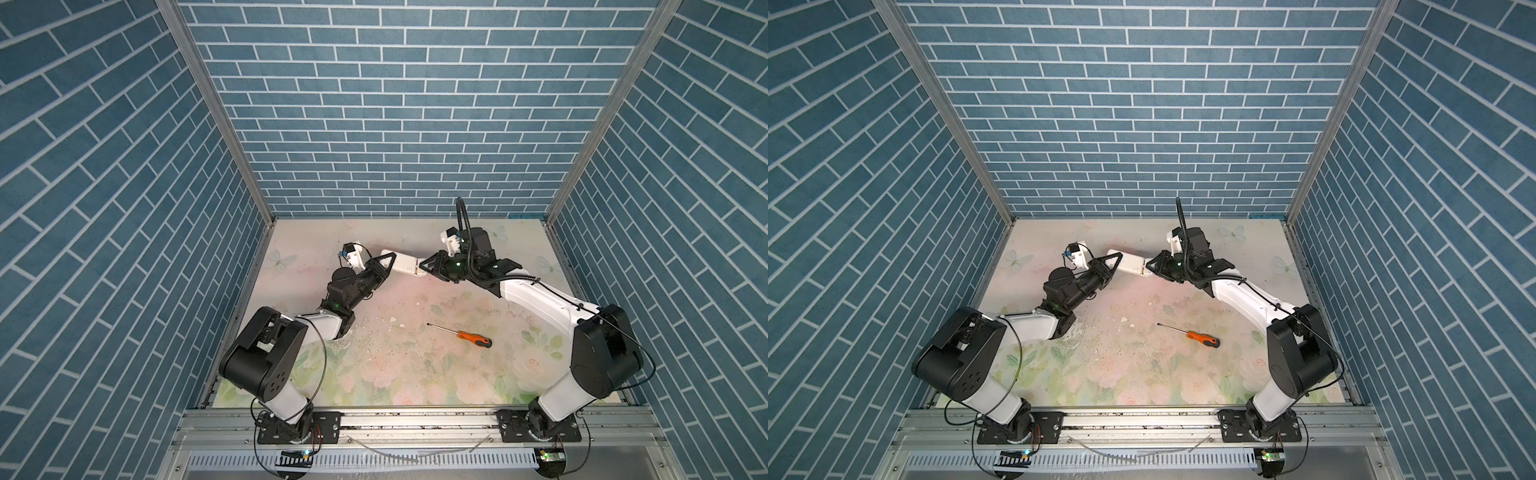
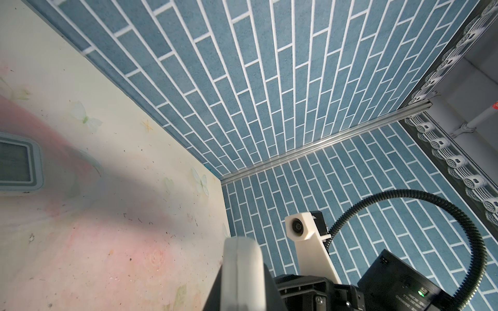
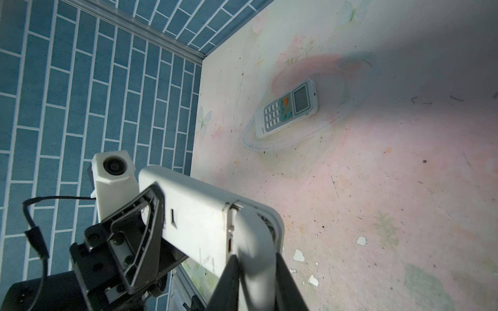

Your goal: Unload the batteries from the remote control

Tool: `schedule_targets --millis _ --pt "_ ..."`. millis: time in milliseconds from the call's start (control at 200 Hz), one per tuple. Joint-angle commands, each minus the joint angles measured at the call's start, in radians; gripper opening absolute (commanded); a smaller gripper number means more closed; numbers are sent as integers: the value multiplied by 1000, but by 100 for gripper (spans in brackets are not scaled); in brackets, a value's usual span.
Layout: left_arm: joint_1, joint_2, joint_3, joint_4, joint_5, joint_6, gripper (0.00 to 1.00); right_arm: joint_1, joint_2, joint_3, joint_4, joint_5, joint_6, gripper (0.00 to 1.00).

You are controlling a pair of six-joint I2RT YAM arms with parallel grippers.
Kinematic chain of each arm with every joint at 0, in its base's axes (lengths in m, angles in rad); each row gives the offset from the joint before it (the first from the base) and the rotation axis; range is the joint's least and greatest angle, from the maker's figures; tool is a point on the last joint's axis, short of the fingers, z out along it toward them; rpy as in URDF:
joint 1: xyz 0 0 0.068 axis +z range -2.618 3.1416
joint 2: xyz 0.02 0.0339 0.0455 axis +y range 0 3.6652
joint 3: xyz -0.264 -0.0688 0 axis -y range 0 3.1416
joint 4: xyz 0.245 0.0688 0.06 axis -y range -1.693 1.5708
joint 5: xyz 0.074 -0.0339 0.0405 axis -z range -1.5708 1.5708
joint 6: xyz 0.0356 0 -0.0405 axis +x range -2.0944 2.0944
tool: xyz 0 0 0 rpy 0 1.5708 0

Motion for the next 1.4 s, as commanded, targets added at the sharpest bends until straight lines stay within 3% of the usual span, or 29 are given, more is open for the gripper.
schedule_targets --millis 0,575,805,950,1085,1220,1395 --pt "-7 8 11 7 28 14 0 7 -25 53 38 -33 5 21" --pt "-3 13 8 15 23 10 0 4 -62 34 89 -82 33 7" --pt "9 19 -14 42 18 -6 0 -29 -144 19 1 -56 -17 5" --pt "13 22 -42 61 27 -13 0 -75 -164 45 -226 62 -169 5" --pt "11 25 -79 87 31 -25 0 -84 -114 60 -405 258 -335 4" --pt "12 13 -122 109 28 -35 0 -87 -54 7 -425 431 -389 2" --pt "12 -11 -175 108 23 -26 0 -87 25 -26 -423 571 -400 1"
